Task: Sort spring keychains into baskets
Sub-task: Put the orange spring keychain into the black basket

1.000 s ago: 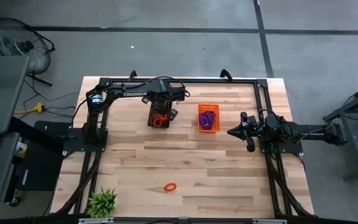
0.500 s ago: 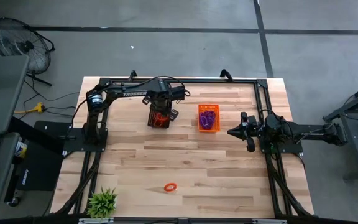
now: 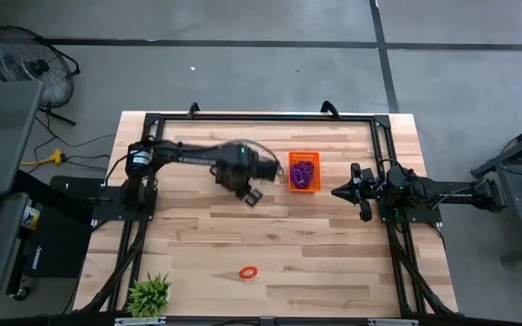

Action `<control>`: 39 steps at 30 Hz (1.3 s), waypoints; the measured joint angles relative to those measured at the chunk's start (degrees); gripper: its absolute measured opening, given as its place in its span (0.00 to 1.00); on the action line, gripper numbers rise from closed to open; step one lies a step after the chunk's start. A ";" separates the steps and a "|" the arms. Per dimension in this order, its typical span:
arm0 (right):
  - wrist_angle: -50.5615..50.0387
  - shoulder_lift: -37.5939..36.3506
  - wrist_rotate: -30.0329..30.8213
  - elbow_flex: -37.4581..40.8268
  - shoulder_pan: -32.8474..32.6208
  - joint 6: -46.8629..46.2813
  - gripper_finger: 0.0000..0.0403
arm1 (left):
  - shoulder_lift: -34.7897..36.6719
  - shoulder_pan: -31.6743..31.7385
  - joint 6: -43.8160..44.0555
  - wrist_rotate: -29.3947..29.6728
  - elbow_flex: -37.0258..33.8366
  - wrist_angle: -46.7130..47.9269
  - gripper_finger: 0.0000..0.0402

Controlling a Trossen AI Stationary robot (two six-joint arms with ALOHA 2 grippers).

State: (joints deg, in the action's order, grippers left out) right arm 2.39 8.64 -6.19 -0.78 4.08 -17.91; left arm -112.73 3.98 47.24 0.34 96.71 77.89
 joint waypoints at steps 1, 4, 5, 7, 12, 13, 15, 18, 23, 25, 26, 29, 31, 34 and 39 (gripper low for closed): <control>0.00 0.02 0.00 0.00 0.00 0.00 0.03 | 0.00 -1.73 1.28 -0.34 0.04 -0.43 0.30; 0.00 0.00 0.00 0.00 0.02 0.00 0.03 | 0.00 -7.23 4.50 -1.32 0.04 -0.77 0.30; 0.00 0.02 0.00 0.00 0.02 0.01 0.03 | 0.02 -9.11 5.39 -1.32 0.04 -1.38 0.30; 0.00 0.00 0.01 0.00 0.02 0.01 0.03 | 0.02 -12.36 7.32 -1.34 0.04 -3.30 0.30; 0.00 0.02 0.00 0.00 0.00 0.00 0.03 | 0.02 -19.12 10.03 -0.39 0.04 -10.75 0.30; 0.00 0.00 0.00 0.00 0.00 0.01 0.03 | 0.02 -20.25 10.01 -0.01 0.04 -11.66 0.30; 0.00 0.00 0.00 0.00 0.02 0.00 0.03 | 0.02 -22.36 8.80 0.21 0.04 -12.87 0.30; 0.00 0.02 0.02 0.00 0.00 0.00 0.03 | 0.02 -25.18 3.80 0.20 0.02 -14.41 0.30; 0.00 0.01 0.01 0.00 0.01 0.00 0.03 | 0.02 -28.41 -3.33 0.78 0.02 -16.95 0.30; 0.00 0.00 0.01 0.00 0.01 0.00 0.03 | 0.02 -29.52 -5.50 1.56 0.02 -17.76 0.30; 0.00 0.00 0.00 0.00 0.00 0.00 0.03 | 0.02 -30.05 -6.10 1.88 0.02 -18.06 0.30; 0.00 0.00 0.00 0.00 0.00 0.00 0.03 | -0.53 -31.34 -5.75 2.63 0.02 -18.55 0.30; 0.00 0.02 0.01 0.00 0.01 0.00 0.03 | -1.93 -31.65 -3.56 2.36 0.02 -19.02 0.30; 0.01 0.02 0.02 0.00 0.01 0.00 0.03 | -3.54 -32.19 -2.85 1.16 -0.15 -19.39 0.30; 0.00 0.02 0.00 0.00 0.00 0.00 0.03 | -6.12 -33.44 -2.14 0.16 -0.09 -19.94 0.30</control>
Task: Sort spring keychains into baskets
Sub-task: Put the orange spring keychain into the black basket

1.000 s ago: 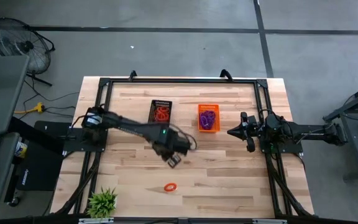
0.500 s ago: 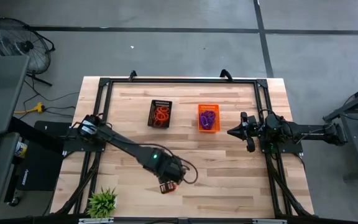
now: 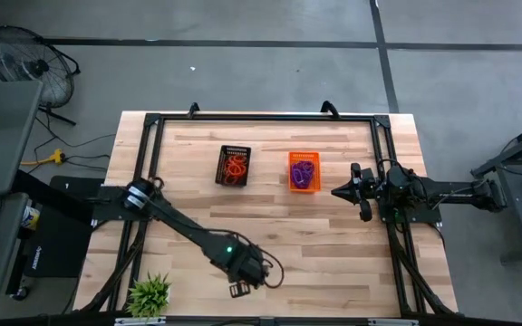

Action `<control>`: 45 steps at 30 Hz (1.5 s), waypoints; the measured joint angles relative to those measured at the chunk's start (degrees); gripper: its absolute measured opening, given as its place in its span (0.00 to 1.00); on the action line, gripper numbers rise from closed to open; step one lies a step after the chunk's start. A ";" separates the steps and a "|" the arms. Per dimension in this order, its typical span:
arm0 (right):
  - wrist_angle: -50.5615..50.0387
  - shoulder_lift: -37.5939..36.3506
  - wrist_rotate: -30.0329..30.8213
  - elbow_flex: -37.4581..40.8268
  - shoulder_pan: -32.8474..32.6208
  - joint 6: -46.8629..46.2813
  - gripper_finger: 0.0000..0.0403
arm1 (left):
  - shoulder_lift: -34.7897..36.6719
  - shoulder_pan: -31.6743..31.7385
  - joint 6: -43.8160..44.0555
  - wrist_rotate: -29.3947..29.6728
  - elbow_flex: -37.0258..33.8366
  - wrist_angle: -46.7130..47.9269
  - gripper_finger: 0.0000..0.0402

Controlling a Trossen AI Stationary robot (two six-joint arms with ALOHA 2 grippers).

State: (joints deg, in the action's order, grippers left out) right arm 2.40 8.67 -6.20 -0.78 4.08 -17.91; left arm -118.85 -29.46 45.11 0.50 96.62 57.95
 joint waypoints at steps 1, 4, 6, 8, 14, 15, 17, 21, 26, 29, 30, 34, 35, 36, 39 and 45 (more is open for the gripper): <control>0.00 0.00 0.02 0.00 0.01 0.00 0.03 | -0.62 -0.01 0.56 -0.23 0.09 -0.72 0.30; 0.00 -0.02 0.01 0.00 0.01 0.01 0.03 | -1.24 0.27 1.21 0.04 -0.10 -0.44 0.30; 0.00 -0.02 0.00 0.00 0.00 0.00 0.03 | -1.18 0.34 1.24 0.28 0.14 -2.09 0.30; 0.02 -0.02 0.02 0.00 0.01 0.00 0.03 | -2.05 0.58 1.24 0.12 0.16 -3.16 0.30; 0.01 -0.02 -0.01 0.00 0.00 0.00 0.03 | -2.18 0.66 1.24 0.37 0.13 -4.85 0.30; -0.02 -0.02 0.02 0.00 0.00 0.00 0.03 | -2.18 0.65 1.26 0.55 0.11 -4.56 0.30; 0.04 -0.02 0.00 0.00 0.02 0.00 0.03 | -2.21 0.82 1.24 0.92 0.04 -4.66 0.30; 0.01 -0.02 0.01 0.00 0.02 0.00 0.03 | -2.21 1.48 1.45 2.38 0.05 -4.63 0.30; 0.02 -0.02 0.01 0.00 0.02 0.01 0.03 | -2.21 1.91 1.40 2.20 0.05 -4.42 0.30; 0.00 -0.01 0.00 0.00 0.01 0.00 0.03 | -2.21 1.80 1.60 2.49 0.05 -4.34 0.30; 0.00 -0.02 0.01 0.00 0.00 0.00 0.03 | -2.21 1.80 1.66 2.63 0.06 -4.28 0.30; 0.01 -0.01 0.00 0.00 0.01 0.00 0.03 | -2.21 1.82 1.84 2.77 0.04 -3.74 0.30; 0.00 -0.02 0.00 0.00 0.00 0.00 0.03 | -2.21 1.82 1.94 2.76 0.04 -3.63 0.30; 0.00 -0.01 0.00 0.00 0.02 0.02 0.03 | -2.21 1.82 2.22 2.63 0.05 -3.78 0.30; 0.00 0.00 0.01 0.00 0.01 0.00 0.03 | -2.21 1.82 3.40 1.61 0.05 -3.82 0.30; 0.00 0.00 0.02 0.00 0.02 0.00 0.03 | -2.21 2.09 4.92 1.53 0.04 -3.84 0.30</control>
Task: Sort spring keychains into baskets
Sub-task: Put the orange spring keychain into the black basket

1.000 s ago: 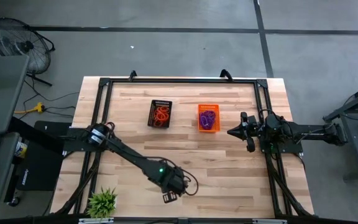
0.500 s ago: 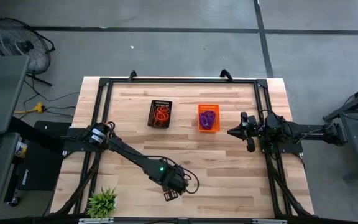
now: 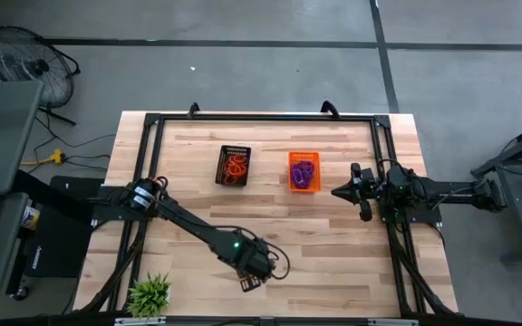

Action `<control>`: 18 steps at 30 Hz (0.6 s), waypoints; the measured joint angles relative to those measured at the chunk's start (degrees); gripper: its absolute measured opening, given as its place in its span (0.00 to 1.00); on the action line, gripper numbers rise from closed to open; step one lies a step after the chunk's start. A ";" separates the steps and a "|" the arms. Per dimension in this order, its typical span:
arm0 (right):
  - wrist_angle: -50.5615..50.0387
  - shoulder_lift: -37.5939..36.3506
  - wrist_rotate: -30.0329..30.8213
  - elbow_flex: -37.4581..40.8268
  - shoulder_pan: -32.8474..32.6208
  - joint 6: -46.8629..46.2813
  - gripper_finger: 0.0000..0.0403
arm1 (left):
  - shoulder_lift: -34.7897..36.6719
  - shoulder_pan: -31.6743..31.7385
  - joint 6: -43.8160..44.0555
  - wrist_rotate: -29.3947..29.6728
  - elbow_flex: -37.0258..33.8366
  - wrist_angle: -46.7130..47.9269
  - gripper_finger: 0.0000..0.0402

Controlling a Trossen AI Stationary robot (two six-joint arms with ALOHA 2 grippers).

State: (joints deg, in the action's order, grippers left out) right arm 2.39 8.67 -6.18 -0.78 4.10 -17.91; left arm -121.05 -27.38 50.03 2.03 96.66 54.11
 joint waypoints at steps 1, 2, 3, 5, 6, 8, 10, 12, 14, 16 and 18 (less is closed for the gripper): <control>0.00 0.00 0.00 0.00 0.00 0.00 0.03 | 0.00 0.00 0.02 -0.07 0.00 0.00 0.30; 0.00 0.00 -0.01 0.00 0.00 0.00 0.03 | 0.00 0.00 0.05 -0.32 0.01 0.00 0.30; 0.00 0.00 -0.02 0.00 -0.01 0.00 0.03 | 0.00 0.00 0.07 -0.50 0.01 -0.03 0.30; 0.00 0.00 0.00 0.00 -0.01 0.00 0.03 | 0.00 0.00 0.03 -1.11 0.02 -0.20 0.30; 0.00 0.00 -0.02 0.00 -0.01 0.00 0.03 | 0.00 0.00 0.03 -1.28 0.02 -0.20 0.30; 0.00 0.00 -0.02 0.00 0.00 0.00 0.03 | -0.02 0.00 -0.07 -1.27 0.00 -0.20 0.30; 0.00 0.00 -0.02 0.00 -0.02 0.01 0.03 | -0.02 -0.02 -0.20 -1.28 0.01 -0.20 0.30; 0.00 0.00 -0.01 0.00 -0.01 0.00 0.03 | -0.02 -0.01 -0.37 -1.27 0.01 -0.20 0.30; 0.00 0.00 -0.01 0.00 -0.01 0.00 0.03 | -0.02 -0.06 -1.38 -1.56 0.00 -0.64 0.30; 0.00 0.00 0.00 0.00 0.00 0.00 0.03 | -0.02 -0.44 -1.91 -1.69 0.02 -0.96 0.30; 0.00 0.00 -0.02 0.00 -0.02 0.02 0.03 | -0.49 -0.50 -2.00 -1.30 0.05 -1.00 0.30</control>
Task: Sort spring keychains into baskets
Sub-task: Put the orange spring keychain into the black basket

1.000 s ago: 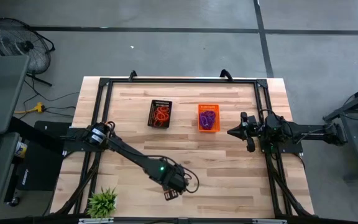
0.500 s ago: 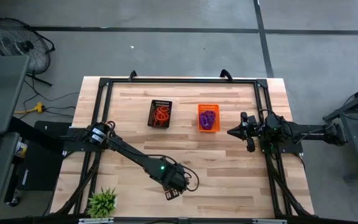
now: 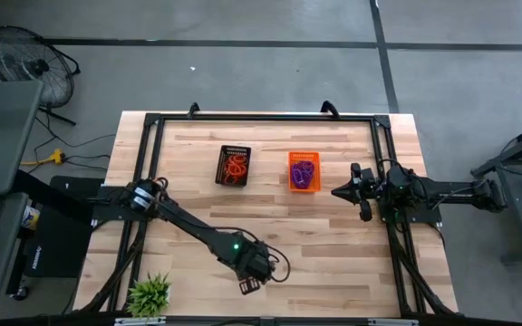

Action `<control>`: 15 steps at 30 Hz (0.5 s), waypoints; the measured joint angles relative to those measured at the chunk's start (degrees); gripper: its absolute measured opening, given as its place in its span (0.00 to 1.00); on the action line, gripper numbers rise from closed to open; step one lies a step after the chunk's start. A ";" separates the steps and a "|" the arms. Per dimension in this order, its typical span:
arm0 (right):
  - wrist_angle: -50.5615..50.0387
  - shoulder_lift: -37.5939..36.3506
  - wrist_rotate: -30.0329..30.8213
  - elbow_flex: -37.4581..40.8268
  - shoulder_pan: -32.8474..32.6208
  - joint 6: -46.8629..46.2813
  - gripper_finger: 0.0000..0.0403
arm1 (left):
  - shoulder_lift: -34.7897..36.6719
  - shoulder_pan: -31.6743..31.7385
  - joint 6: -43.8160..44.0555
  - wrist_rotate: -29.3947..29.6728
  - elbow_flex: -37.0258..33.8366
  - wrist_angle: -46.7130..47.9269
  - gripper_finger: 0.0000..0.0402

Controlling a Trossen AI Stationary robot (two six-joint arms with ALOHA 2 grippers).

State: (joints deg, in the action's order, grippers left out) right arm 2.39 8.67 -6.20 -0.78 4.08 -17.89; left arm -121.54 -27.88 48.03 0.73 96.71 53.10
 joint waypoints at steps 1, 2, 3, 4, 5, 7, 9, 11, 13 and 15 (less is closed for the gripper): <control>0.00 0.00 0.02 0.00 0.01 -0.02 0.03 | -0.69 0.07 0.03 0.02 0.06 -0.37 0.30; 0.00 0.00 0.02 0.00 0.00 -0.02 0.03 | -1.30 0.07 0.06 -0.17 0.04 -0.39 0.30; 0.00 0.00 0.00 0.00 0.00 -0.02 0.03 | -1.71 0.09 0.05 -0.15 -0.10 0.45 0.30; 0.00 0.00 0.01 0.00 0.00 -0.01 0.03 | -1.73 0.11 -0.08 -0.42 -0.22 1.22 0.30; 0.00 0.00 0.02 0.00 0.01 -0.01 0.03 | -1.51 0.11 -0.43 -0.65 -0.15 1.10 0.30; -0.01 0.00 0.02 0.00 0.02 -0.02 0.03 | -2.66 0.15 -1.18 -2.12 0.27 -0.39 0.30; 0.02 0.01 0.02 0.00 0.00 -0.02 0.03 | -3.68 0.11 -1.51 -2.10 0.12 0.06 0.30; 0.04 0.00 0.01 0.00 0.00 0.00 0.03 | -4.16 0.11 -1.95 -2.90 0.15 0.19 0.30; 0.04 0.02 -0.01 0.00 0.01 -0.01 0.03 | -4.41 0.11 -2.59 -2.89 0.15 0.06 0.30; 0.01 -0.05 0.02 0.00 0.02 -0.02 0.03 | -4.44 0.11 -2.62 -2.04 0.13 0.02 0.30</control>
State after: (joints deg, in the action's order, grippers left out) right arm 2.40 8.62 -6.17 -0.78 4.09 -17.91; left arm -125.98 -27.77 45.41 -1.31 96.85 53.12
